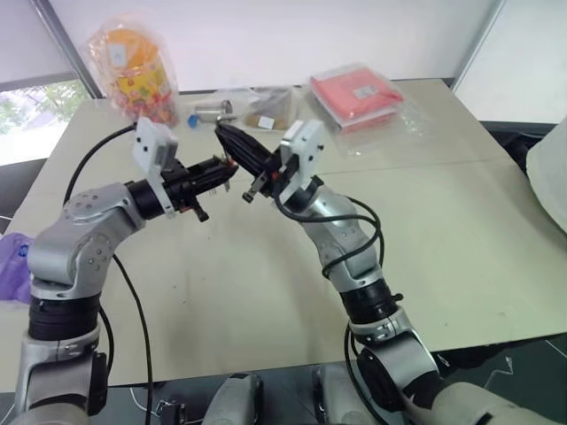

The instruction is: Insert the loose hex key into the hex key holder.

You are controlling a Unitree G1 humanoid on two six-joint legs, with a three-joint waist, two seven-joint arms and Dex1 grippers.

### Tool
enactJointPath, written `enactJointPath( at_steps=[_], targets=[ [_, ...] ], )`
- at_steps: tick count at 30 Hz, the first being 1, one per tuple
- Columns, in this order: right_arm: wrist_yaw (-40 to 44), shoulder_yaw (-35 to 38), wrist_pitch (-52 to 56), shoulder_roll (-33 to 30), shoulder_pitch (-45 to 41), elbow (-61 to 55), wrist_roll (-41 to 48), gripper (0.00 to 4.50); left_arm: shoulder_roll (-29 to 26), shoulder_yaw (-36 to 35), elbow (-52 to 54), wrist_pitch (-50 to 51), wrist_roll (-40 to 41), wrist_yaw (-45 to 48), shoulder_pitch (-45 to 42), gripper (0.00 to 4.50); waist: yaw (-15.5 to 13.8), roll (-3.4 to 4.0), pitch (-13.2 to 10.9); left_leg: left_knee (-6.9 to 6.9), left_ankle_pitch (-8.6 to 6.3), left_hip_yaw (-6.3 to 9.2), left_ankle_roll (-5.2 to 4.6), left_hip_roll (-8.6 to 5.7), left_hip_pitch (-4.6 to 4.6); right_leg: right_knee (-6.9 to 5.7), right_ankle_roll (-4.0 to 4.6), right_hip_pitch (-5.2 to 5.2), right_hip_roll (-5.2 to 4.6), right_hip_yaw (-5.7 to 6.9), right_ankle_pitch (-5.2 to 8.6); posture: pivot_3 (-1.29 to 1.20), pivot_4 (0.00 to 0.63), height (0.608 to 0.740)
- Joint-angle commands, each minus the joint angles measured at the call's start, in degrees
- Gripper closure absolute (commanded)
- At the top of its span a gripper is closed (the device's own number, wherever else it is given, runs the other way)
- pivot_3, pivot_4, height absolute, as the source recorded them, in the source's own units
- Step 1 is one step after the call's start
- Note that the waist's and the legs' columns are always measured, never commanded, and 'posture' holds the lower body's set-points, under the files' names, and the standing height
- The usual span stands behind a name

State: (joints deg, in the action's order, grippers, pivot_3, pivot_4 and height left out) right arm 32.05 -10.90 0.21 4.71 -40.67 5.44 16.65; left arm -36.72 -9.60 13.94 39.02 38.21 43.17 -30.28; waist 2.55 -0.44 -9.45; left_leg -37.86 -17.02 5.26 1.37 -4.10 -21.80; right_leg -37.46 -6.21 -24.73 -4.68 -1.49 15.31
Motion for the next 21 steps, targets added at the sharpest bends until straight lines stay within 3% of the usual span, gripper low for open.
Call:
enactJointPath(
  at_steps=[1, 21],
  targets=[
    [0.2, -0.1, -1.8, 1.1, -0.6, 0.1, -0.3, 4.47, 0.1, -0.9, 2.7, -0.3, 1.1, -0.4, -0.7, 4.39, 0.0, 0.00, 0.0, 0.00, 0.00, 0.00, 0.00, 0.00, 0.00, 0.00, 0.00, 0.00, 0.00, 0.00, 0.00, 0.00, 0.150, 0.740],
    [-1.0, 0.9, -4.9, 1.6, -1.4, 3.2, -1.2, 4.47, 0.8, -1.9, 3.5, 1.7, 3.3, -1.3, -0.5, 4.39, 0.0, 0.00, 0.0, 0.00, 0.00, 0.00, 0.00, 0.00, 0.00, 0.00, 0.00, 0.00, 0.00, 0.00, 0.00, 0.00, 0.150, 0.740]
  ],
)
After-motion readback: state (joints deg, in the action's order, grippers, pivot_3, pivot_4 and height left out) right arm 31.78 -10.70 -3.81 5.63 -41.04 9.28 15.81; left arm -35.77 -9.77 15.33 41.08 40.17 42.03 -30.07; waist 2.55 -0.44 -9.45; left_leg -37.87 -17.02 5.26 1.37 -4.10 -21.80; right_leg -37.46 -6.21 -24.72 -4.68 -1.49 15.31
